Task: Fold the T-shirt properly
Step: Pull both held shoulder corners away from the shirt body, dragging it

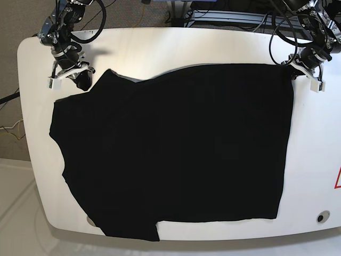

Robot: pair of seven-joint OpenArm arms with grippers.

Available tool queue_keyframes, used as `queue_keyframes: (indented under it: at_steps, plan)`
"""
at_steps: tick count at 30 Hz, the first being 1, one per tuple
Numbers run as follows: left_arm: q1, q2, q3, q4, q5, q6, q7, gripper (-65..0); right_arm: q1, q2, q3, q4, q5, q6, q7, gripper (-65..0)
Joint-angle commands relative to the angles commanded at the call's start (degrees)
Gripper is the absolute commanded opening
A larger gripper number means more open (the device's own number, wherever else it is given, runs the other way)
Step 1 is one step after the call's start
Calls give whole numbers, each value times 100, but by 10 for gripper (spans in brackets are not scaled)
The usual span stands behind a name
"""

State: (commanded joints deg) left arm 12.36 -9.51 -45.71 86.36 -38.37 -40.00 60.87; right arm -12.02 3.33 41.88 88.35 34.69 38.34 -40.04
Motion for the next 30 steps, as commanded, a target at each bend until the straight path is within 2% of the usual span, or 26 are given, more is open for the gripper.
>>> queue_keyframes:
  at_steps: [13, 30]
  plan:
    - [34, -22, 17, -30, 18, 0, 108, -650, -96, -2, -39, 272, 4, -57, 45, -650]
    - [181, -244, 68, -15, 7, 0, 198, -650, -548, 27, 563, 842, 107, -24, 10, -650]
